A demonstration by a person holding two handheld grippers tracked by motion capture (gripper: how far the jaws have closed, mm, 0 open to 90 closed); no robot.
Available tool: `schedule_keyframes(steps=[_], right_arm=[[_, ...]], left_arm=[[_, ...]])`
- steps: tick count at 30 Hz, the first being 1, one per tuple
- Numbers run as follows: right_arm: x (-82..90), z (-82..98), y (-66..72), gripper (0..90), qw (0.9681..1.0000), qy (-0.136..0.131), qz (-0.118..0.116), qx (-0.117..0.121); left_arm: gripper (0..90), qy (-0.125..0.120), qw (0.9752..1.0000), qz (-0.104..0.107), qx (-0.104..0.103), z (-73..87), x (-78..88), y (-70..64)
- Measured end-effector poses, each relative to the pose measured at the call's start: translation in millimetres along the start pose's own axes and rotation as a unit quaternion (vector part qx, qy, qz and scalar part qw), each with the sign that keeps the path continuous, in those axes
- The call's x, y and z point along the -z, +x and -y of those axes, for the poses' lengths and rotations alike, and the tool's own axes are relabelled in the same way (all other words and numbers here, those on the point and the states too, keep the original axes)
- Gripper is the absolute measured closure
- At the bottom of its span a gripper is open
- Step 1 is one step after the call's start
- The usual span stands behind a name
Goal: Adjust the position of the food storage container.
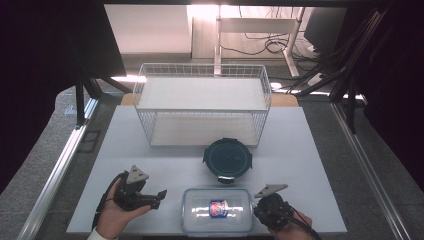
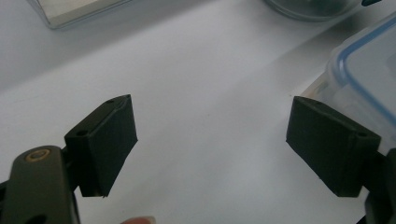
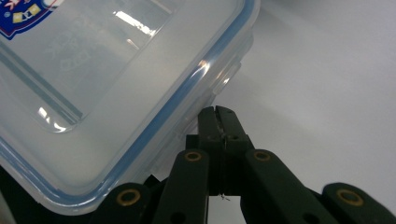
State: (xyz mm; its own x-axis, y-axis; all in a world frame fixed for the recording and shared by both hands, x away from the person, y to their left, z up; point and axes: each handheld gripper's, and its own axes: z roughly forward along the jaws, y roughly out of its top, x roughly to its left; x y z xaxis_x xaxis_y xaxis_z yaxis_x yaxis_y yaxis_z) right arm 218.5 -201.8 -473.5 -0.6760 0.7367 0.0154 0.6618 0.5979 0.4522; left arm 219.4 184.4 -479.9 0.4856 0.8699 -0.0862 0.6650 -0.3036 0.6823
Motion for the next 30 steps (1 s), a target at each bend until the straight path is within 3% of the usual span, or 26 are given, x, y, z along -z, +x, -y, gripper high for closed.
schedule_keyframes(steps=[3, 10, 11, 12, 13, 15, 16, 17, 18, 20, 24, 27, 29, 30], right_arm=[[-5.1, -7.1, 7.7, 89.2, 0.9999, -0.005, -0.006, 0.012], [-3.5, -5.3, 3.3, 89.1, 0.9996, -0.025, -0.011, 0.004], [-1.6, -4.6, 1.6, 89.1, 0.9995, -0.031, -0.007, 0.002], [5.7, -2.2, -5.6, 89.1, 0.9984, -0.056, -0.007, -0.01], [5.7, -2.2, -5.6, 89.1, 0.9984, -0.056, -0.007, -0.01], [13.8, 1.4, -14.8, 86.7, 0.9961, -0.083, -0.012, -0.028], [14.8, 2.3, -16.8, 80.1, 0.9953, -0.091, -0.013, -0.031], [14.8, 2.3, -16.8, 80.1, 0.9953, -0.091, -0.013, -0.031], [17.3, 4.0, -21.2, 53.9, 0.9924, -0.114, -0.011, -0.045], [19.1, 5.1, -23.7, 38.3, 0.9906, -0.126, 0.0, -0.054], [22.4, 8.3, -27.9, 27.6, 0.987, -0.148, -0.017, -0.061], [24.0, 10.3, -29.9, 23.6, 0.9845, -0.159, -0.044, -0.061], [24.4, 10.5, -30.7, 22.7, 0.9842, -0.159, -0.049, -0.061], [24.1, 10.2, -31.2, 20.9, 0.9823, -0.164, -0.061, -0.067]], left_arm=[[15.9, 0.0, 1.0, -0.002, 0.005, 1.1, 0.6, 3.1], [15.9, -0.006, 0.9998, -0.004, 0.017, 4.7, 3.9, 7.5], [15.9, -0.007, 0.9997, -0.006, 0.022, 5.4, 5.1, 7.9], [16.0, -0.011, 0.9996, -0.005, 0.027, 6.5, 7.0, 8.6], [15.9, -0.011, 0.9996, -0.005, 0.027, 6.5, 7.0, 8.6], [16.3, -0.018, 0.9989, -0.001, 0.042, 7.9, 9.5, 10.7], [16.4, -0.018, 0.9989, -0.001, 0.042, 7.9, 9.5, 10.7], [16.4, -0.022, 0.9984, -0.003, 0.052, 8.2, 10.2, 11.8], [17.3, -0.029, 0.9972, -0.009, 0.068, 8.5, 11.8, 13.4], [18.5, -0.037, 0.9963, -0.011, 0.077, 8.5, 14.0, 14.7], [20.4, -0.048, 0.9957, -0.01, 0.078, 8.6, 16.7, 14.0], [20.4, -0.053, 0.9953, -0.007, 0.081, 9.2, 18.5, 13.2], [19.6, -0.054, 0.995, -0.006, 0.084, 9.7, 19.6, 12.7], [18.3, -0.052, 0.9939, -0.01, 0.097, 10.1, 21.2, 12.1]])
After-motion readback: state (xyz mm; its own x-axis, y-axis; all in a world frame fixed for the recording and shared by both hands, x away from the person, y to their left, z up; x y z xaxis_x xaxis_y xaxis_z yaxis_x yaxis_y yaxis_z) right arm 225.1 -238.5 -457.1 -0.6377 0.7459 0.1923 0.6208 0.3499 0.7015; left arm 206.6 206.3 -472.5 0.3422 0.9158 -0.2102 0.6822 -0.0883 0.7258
